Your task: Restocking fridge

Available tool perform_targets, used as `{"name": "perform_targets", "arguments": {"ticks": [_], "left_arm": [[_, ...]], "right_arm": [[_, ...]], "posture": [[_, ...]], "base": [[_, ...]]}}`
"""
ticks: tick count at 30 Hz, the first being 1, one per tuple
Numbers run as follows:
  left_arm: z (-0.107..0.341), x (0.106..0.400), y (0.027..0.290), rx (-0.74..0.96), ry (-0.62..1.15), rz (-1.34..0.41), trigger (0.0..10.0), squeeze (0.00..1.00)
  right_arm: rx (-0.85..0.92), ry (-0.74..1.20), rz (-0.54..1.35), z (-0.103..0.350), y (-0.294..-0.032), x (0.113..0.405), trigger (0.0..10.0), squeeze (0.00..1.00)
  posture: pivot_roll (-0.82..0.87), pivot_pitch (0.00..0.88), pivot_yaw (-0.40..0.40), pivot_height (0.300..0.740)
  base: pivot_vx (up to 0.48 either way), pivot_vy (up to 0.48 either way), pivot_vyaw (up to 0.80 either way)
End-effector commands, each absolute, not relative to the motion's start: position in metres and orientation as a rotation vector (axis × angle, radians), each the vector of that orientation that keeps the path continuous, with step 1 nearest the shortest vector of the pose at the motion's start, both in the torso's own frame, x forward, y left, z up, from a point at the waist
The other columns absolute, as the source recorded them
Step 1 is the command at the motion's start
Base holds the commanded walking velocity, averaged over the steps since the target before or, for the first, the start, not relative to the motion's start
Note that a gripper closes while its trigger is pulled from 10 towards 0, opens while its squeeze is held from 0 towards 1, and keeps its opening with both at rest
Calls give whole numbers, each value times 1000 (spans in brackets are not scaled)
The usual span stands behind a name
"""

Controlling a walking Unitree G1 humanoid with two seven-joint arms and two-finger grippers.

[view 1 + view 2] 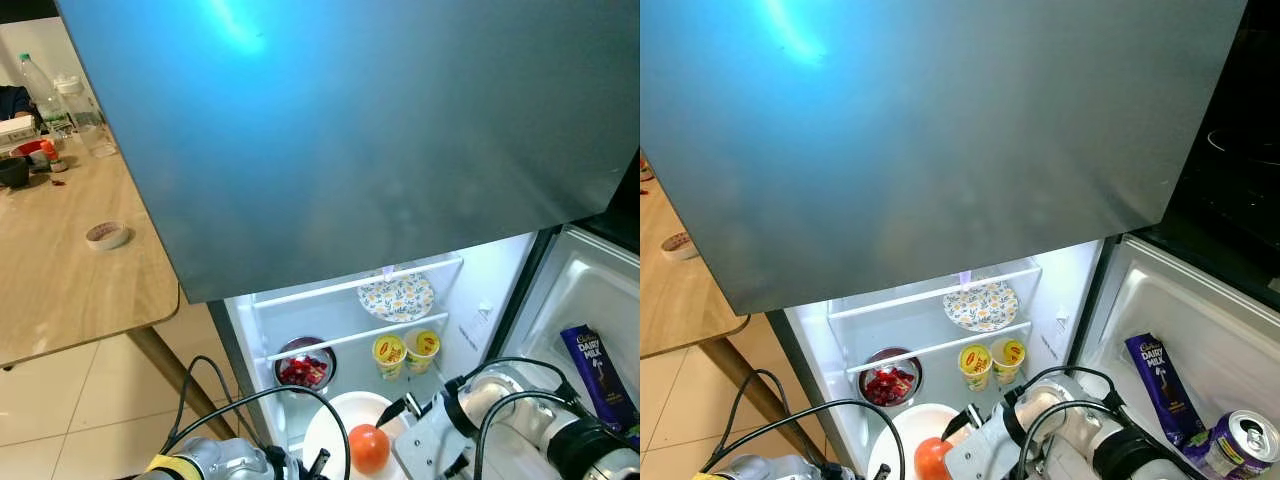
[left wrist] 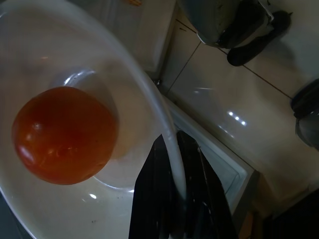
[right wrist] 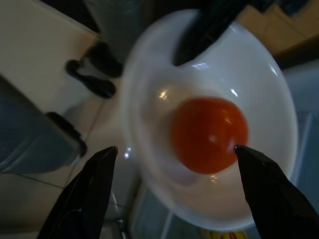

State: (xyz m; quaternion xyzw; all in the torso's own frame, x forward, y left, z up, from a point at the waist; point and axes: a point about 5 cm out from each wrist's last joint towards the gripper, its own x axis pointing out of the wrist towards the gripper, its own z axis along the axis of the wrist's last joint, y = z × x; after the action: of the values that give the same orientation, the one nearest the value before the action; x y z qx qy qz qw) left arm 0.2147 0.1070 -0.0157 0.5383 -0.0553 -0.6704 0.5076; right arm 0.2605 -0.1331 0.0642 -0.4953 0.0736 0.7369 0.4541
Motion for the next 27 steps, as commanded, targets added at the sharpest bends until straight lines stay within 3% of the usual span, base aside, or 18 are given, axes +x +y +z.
{"name": "perform_targets", "arguments": {"ticks": [1, 27], "left_arm": [[-12, 218, 104, 1290, -158, -1607, 10000, 0], [-11, 217, 93, 1257, -189, -1606, 10000, 0]], "right_arm": [[-1209, 169, 1890, 64, -131, 251, 10000, 0], [-1550, 222, 1921, 35, -127, 239, 10000, 0]], "posture": [[-84, 11, 42, 740], [-86, 13, 45, 740]], "base": [[0, 0, 0], [0, 0, 0]]}}
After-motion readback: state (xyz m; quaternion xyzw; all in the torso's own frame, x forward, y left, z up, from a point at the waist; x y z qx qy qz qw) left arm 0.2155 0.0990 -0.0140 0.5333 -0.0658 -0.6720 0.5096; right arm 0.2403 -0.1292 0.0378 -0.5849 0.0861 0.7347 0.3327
